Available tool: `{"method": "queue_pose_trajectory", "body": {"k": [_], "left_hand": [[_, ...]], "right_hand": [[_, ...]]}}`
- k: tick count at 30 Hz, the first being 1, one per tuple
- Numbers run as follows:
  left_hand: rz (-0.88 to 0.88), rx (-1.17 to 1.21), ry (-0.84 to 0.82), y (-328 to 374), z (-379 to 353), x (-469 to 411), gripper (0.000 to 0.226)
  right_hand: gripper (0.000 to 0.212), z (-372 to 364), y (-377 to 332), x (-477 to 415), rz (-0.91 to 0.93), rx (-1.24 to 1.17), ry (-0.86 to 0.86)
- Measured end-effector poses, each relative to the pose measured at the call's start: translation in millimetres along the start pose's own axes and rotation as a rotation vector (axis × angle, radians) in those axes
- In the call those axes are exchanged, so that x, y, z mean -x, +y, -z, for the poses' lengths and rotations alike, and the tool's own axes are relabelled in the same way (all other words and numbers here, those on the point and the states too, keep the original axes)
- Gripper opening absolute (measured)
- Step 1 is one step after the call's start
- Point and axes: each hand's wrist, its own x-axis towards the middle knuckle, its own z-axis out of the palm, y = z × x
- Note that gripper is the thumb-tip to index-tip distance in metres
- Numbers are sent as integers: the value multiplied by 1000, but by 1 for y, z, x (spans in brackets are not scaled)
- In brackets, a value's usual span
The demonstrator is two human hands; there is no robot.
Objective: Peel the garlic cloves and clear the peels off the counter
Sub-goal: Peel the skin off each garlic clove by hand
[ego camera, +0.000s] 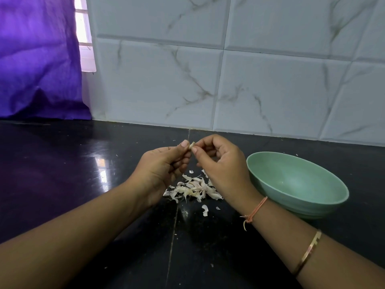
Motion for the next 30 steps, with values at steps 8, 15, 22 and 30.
{"method": "queue_pose_trajectory", "body": {"k": [8, 15, 22, 30], "left_hand": [[85, 110, -2, 3, 1, -1, 15], [83, 86, 17, 2, 1, -1, 19], [60, 25, 4, -1, 2, -2, 18], [16, -26, -76, -4, 1, -2, 21]], "right_hand": [[12, 0, 5, 2, 20, 175, -43], [4, 3, 8, -2, 11, 264, -56], [12, 2, 2, -1, -122, -59, -43], [12, 5, -1, 0, -99, -187, -86]]}}
